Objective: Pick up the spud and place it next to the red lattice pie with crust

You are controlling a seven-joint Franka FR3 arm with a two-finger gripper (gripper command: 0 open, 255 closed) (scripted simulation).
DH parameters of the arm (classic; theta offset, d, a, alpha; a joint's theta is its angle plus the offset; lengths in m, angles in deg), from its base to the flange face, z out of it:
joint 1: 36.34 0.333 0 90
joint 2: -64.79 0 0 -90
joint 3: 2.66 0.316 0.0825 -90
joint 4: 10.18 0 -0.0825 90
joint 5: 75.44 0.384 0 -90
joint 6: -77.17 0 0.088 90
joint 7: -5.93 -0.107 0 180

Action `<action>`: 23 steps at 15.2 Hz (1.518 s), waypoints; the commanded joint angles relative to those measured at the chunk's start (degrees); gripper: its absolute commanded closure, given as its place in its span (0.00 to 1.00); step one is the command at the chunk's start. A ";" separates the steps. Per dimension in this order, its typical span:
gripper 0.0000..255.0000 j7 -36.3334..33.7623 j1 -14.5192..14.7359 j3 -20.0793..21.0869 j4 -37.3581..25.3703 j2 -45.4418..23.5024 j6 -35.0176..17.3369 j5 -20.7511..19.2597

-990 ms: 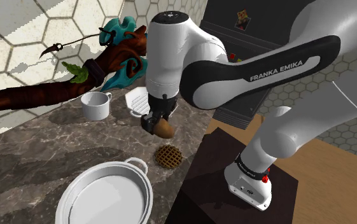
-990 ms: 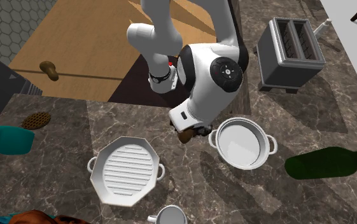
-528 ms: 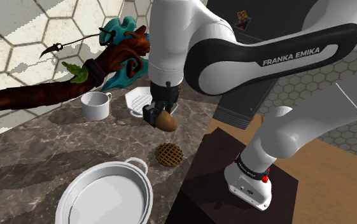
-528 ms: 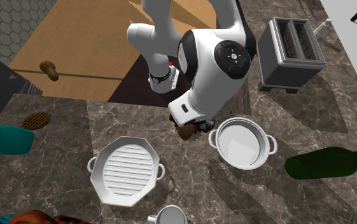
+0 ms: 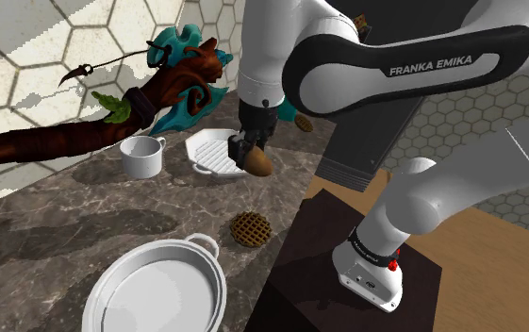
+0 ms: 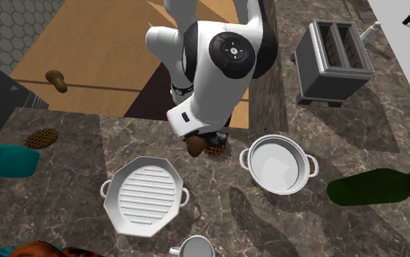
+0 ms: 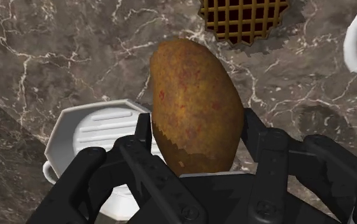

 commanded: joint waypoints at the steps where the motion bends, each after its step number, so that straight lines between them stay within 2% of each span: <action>1: 1.00 3.09 -0.58 -2.50 1.99 1.53 -0.66 -0.51; 12: 1.00 18.87 -6.76 -15.66 7.34 4.47 -4.31 -6.46; 23: 1.00 33.38 -14.53 -27.54 4.29 -1.56 -9.23 -13.09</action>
